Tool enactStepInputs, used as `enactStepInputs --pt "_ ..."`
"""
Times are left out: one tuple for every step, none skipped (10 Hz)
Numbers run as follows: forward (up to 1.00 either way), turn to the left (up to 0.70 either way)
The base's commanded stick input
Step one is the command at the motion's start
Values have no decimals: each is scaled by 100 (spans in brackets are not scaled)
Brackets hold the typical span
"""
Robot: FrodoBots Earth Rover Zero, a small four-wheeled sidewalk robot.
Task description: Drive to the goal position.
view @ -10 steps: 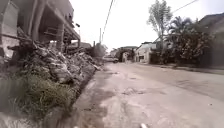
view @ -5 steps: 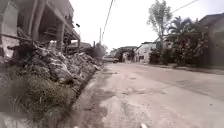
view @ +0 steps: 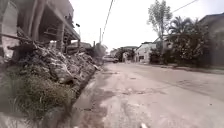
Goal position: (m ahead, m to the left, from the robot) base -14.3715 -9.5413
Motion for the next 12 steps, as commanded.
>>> enactStepInputs --pt "5 0" --pt "4 0" --pt "4 0" --pt "4 0" --pt "4 0" --pt "5 0" --pt "4 0" --pt "4 0" --pt "4 0" --pt "5 0" --pt "4 0" --pt "4 0"
